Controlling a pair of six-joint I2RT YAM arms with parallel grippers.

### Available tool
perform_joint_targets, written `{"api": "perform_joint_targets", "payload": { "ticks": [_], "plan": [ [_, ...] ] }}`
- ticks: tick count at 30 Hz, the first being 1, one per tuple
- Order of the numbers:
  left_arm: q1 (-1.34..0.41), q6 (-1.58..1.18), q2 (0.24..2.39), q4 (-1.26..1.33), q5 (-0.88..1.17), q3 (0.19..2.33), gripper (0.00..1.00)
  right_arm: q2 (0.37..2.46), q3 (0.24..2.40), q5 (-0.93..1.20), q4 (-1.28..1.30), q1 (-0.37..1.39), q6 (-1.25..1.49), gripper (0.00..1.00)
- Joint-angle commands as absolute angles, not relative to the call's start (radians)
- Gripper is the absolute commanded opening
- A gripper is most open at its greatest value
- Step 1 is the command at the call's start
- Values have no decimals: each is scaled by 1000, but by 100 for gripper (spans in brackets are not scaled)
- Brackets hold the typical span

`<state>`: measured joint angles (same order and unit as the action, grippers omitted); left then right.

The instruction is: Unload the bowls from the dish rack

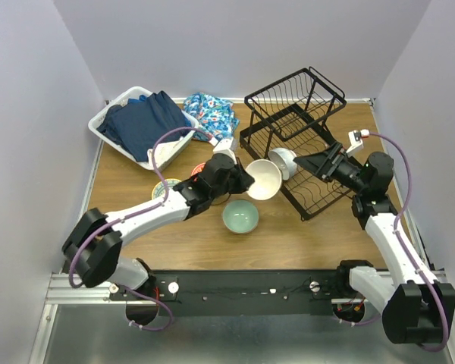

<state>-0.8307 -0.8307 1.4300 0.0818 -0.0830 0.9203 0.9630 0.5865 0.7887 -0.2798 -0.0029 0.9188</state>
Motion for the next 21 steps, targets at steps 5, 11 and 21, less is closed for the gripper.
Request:
{"api": "perform_joint_targets", "payload": {
  "ticks": [5,11,21],
  "plan": [
    [-781,-710,1140,-313,-322,884,0,976,689,680,-3,-6,635,100],
    [-690,-802,962,-524,-284,744,0,1003,675,649,-32,-6,631,100],
    [-634,-865,868,-557,-253,559,0,1052,709,585,-40,-6,525,100]
  ]
}}
